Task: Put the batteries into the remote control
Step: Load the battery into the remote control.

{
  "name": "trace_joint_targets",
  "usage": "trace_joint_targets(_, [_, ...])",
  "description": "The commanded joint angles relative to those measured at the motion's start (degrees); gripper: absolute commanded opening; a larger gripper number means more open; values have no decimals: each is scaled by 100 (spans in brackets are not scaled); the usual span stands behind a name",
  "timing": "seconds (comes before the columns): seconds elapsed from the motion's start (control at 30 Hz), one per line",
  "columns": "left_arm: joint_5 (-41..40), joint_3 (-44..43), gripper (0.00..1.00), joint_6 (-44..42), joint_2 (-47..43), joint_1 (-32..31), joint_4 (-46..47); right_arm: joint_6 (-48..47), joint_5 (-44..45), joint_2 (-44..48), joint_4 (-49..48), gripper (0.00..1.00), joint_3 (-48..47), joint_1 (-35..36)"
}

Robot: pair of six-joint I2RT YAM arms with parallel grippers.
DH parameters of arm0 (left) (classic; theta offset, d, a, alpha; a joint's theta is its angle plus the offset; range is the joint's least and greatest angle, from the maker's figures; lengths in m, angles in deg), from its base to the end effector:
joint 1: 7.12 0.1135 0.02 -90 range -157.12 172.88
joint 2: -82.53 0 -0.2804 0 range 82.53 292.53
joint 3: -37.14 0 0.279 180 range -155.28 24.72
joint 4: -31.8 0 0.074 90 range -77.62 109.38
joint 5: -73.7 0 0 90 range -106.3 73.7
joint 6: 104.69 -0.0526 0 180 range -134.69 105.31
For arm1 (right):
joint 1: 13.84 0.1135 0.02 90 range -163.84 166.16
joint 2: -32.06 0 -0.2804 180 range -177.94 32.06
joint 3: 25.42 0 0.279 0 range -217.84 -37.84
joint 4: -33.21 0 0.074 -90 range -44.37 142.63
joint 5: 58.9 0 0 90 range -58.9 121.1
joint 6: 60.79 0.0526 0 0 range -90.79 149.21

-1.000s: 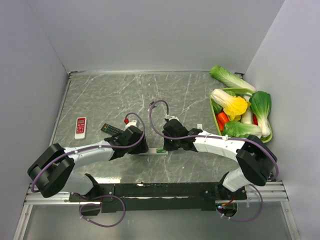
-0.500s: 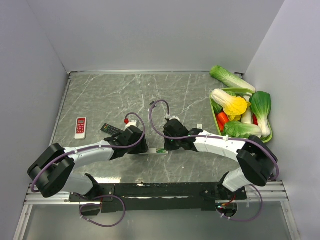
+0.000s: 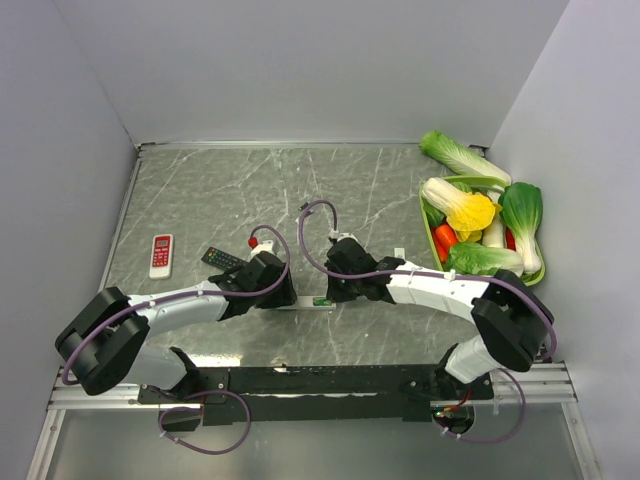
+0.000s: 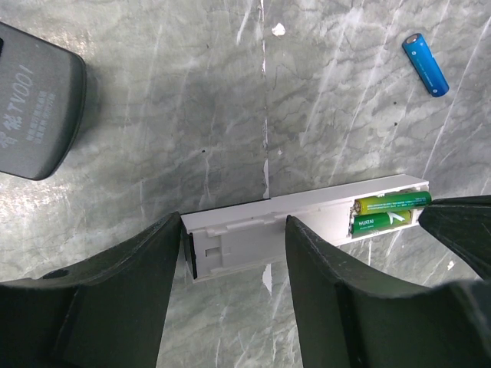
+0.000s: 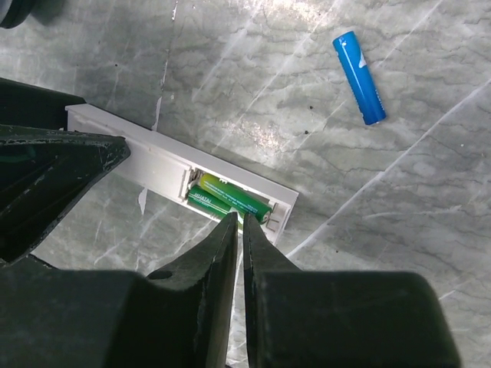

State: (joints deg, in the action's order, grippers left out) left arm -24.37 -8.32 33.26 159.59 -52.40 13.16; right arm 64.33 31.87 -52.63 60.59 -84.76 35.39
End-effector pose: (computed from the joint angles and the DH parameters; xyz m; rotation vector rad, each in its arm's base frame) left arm 0.1991 -0.1905 0.1437 -0.1227 2.5117 -0.5388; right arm 0.2114 0.2440 0.1725 -0.3125 2.5730 0.5739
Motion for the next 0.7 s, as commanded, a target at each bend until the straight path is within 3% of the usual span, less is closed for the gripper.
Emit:
trace_joint_targets(0.0, [166,69,61,92,-50,10,77,110,-43,-154,-230,14,7,-19])
trace_joint_targets(0.17, [140,96,61,92,-112,10,42,40,45,31,-143,14,-19,-19])
trace_joint_targets(0.4, [104,78,61,110,-86,10,33,-101,519,426,287,21,-186,-36])
trace_joint_targets(0.67, [122,78,61,101,-77,10,33,-22,476,243,174,22,-81,-19])
